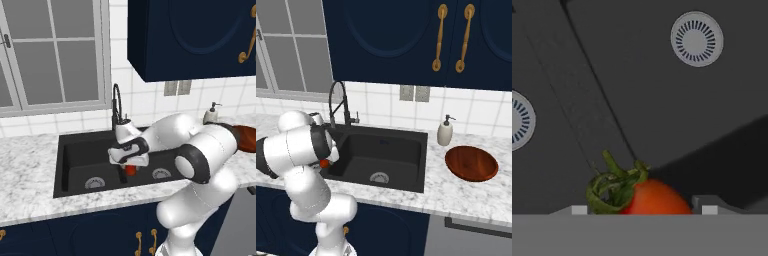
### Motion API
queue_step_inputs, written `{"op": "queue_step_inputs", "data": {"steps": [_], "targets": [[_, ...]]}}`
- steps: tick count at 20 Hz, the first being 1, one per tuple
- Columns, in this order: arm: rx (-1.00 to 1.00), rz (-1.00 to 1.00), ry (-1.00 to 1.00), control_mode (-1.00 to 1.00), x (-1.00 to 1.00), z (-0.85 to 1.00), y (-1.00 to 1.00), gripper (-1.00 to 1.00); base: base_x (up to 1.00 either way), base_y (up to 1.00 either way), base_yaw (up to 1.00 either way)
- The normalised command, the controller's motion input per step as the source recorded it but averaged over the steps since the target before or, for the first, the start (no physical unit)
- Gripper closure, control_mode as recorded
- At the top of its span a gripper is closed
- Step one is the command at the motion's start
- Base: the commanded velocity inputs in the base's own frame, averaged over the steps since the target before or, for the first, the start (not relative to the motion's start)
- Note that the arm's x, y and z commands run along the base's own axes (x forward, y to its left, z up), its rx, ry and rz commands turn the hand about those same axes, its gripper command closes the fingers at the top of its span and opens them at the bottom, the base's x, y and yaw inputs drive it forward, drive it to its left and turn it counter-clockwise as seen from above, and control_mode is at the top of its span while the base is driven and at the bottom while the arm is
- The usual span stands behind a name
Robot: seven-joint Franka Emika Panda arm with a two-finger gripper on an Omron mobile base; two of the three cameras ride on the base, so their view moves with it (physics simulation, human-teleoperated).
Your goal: Pick the tomato from the sink and place it in the bowl. Then pick the bowl and place it in the microwave. Then close the microwave door and press the start button.
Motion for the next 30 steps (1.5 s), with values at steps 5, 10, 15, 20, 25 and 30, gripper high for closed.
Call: {"op": "queue_step_inputs", "data": {"steps": [5,10,15,20,25,30], "targets": [[0.17,-0.11,0.0,-1.0,0.0,0.29,-1.0,1.0,0.0,0.0,0.0],[0.12,-0.11,0.0,-1.0,0.0,0.47,-1.0,1.0,0.0,0.0,0.0],[0.1,-0.12,-0.01,-1.0,0.0,0.45,-1.0,1.0,0.0,0.0,0.0],[0.09,-0.16,-0.03,-1.0,0.0,0.4,-1.0,1.0,0.0,0.0,0.0],[0.08,-0.19,-0.1,-1.0,0.0,0.14,-1.0,1.0,0.0,0.0,0.0],[0.0,-0.19,-0.1,-1.0,0.0,0.01,-0.99,1.0,0.0,0.0,0.0]]}}
